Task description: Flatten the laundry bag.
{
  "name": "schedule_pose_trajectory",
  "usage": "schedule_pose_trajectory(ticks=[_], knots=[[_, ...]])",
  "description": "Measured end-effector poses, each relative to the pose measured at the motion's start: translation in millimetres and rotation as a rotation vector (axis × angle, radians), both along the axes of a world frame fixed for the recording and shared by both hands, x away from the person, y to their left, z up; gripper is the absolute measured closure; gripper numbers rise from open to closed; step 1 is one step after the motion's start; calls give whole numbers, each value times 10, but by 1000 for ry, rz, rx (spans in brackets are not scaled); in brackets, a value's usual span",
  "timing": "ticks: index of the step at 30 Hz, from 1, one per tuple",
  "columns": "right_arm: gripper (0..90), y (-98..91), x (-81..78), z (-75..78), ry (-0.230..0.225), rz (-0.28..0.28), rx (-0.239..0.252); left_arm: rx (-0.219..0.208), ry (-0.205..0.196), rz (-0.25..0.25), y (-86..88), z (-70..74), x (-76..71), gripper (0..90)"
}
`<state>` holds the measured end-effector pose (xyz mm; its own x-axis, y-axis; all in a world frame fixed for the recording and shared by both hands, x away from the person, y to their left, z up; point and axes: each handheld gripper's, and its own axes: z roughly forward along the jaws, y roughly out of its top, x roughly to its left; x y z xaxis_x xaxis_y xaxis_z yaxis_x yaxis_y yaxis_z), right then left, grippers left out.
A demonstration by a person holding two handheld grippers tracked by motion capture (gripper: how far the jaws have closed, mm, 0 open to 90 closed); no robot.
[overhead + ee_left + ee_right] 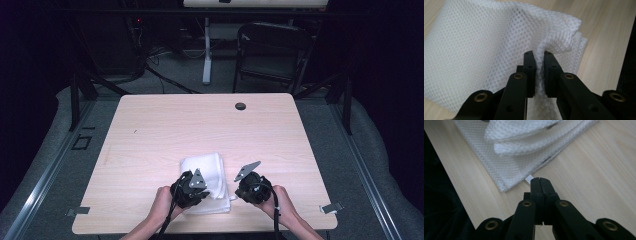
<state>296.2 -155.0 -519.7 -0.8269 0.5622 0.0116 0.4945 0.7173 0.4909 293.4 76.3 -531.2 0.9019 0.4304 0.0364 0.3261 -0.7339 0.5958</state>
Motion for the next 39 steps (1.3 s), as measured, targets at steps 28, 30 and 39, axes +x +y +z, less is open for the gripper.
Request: schedule_pose_trajectory(ticks=[28,30,39], knots=[[900,354,39,-348,65,73,23,-32,-4,22,50,34,10,824],[900,350,33,-349,72,56,17,-35,-6,25,52,38,8,825],[900,355,26,-362,69,51,12,-69,-38,59,129,119,-7,828]])
